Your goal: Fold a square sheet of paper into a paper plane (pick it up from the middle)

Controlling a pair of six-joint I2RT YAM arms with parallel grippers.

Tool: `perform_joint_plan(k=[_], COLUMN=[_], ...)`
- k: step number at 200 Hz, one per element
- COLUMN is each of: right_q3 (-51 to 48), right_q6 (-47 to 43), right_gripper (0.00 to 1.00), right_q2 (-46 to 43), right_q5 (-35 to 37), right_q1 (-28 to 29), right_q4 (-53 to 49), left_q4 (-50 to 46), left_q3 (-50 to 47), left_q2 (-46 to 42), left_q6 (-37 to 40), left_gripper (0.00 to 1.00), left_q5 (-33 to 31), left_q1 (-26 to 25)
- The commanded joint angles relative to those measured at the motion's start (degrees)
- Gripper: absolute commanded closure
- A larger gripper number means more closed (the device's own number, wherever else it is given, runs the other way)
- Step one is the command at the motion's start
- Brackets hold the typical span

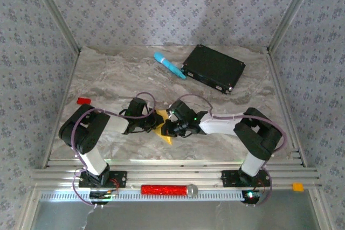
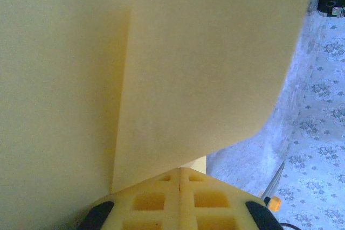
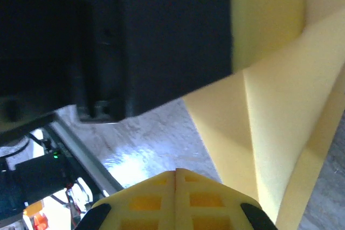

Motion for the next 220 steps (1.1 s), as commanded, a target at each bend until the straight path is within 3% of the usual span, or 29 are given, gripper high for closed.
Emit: perform_joint_plan(k=[1,65,138,175,220], right_q3=[-1.8,-13.3,-19.4,-13.9,-4.8], right_q6=[0.7,6.7,8.3,6.0,3.9], right_gripper=[1.0,1.0,1.0,1.0,1.0], right_q2=[2.6,-0.5,-7.0,-11.4,-5.5], right_q5=[0.3,-1.7,0.6,0.3,-1.7], right_q1=[0.2,0.7,2.0,1.1,-1.8], right_q4=[-1.9,9.9,9.1,3.2,1.4], left_q4=[-5.6,-5.7,-5.6,-5.6,-5.4], left_q3=[-1.4,-1.6,-1.8,-1.7,-1.3], left_q2=[2.4,2.7,2.6,2.1,2.5], left_q6=[0.0,0.3,-0.1,0.0,-0.1], left_gripper=[0.97,0.97,0.97,0.97,0.97], left_q5=[-2.8,-3.1,-3.4,-3.2,-2.9], left_q1=[0.2,0.3,0.2,0.2,0.2])
